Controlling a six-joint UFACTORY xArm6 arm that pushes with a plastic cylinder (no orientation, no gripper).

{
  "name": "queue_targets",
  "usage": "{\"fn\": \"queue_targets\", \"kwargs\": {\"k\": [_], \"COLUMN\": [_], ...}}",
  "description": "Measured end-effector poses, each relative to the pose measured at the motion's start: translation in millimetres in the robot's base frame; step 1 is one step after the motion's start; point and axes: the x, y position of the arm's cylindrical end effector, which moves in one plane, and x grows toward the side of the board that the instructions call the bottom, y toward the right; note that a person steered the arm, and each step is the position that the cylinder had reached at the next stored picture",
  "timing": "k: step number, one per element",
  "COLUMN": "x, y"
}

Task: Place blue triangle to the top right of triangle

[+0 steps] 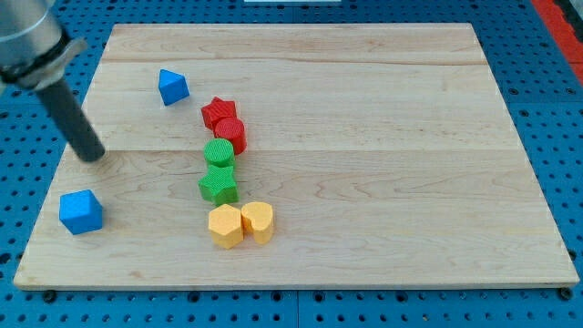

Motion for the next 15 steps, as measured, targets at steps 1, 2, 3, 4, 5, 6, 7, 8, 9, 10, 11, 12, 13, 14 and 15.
{"fn": "queue_targets", "kwargs": {"k": [1,2,3,4,5,6,7,8,9,10,11,12,13,14,15], "x": [-62,-139,-155,-150,-121,-111,-104,-76,-45,-12,18,48,58,56,56], "y": [-27,18,88,149,116,85,55,52,52,52,52,52,50,50,50]}}
